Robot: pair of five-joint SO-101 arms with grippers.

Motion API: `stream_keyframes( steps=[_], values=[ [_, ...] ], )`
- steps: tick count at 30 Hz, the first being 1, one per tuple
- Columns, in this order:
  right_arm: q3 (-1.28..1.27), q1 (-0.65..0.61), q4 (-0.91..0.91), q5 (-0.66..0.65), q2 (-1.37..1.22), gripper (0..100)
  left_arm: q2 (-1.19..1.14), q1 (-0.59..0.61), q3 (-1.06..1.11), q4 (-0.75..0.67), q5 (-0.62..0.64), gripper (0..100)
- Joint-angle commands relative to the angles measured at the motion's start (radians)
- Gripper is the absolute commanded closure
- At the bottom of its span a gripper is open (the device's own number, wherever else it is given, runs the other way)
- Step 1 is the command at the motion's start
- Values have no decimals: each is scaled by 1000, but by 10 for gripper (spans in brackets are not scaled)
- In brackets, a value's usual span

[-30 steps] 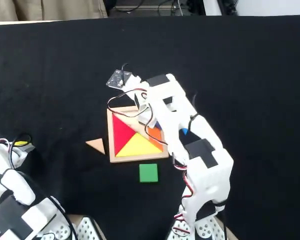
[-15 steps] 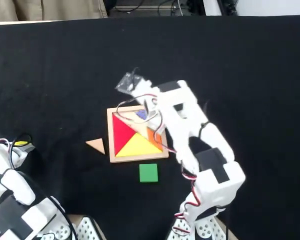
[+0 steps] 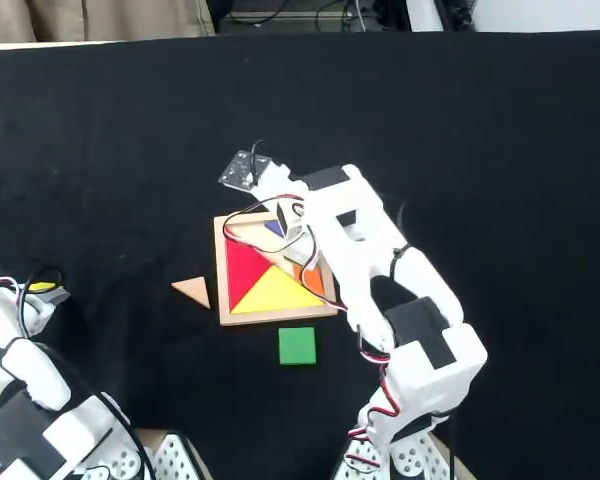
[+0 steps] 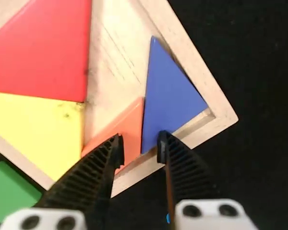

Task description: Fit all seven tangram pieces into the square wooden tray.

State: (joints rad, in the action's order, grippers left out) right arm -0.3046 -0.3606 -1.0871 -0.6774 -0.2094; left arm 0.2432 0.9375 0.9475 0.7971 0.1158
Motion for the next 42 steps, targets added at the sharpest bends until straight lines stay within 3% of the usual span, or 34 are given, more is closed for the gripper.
stream_keyframes(
  steps=[1, 3, 9, 17, 30, 42],
  values=[
    [36, -28, 51, 46, 79, 936, 3, -15, -21, -14, 3, 636],
    [24, -43, 83, 48, 82, 992, 3, -15, -21, -14, 3, 636],
    [12, -95, 175, 48, -7, 974, 3, -15, -19, -14, 3, 636],
    [85, -41, 172, 41, -107, 974, 3, -15, -18, -14, 3, 636],
    [94, 40, 68, 38, -56, 974, 3, -15, -16, -14, 3, 636],
    [124, 12, 87, 40, -54, 974, 3, -15, -18, -14, 3, 636]
  ],
)
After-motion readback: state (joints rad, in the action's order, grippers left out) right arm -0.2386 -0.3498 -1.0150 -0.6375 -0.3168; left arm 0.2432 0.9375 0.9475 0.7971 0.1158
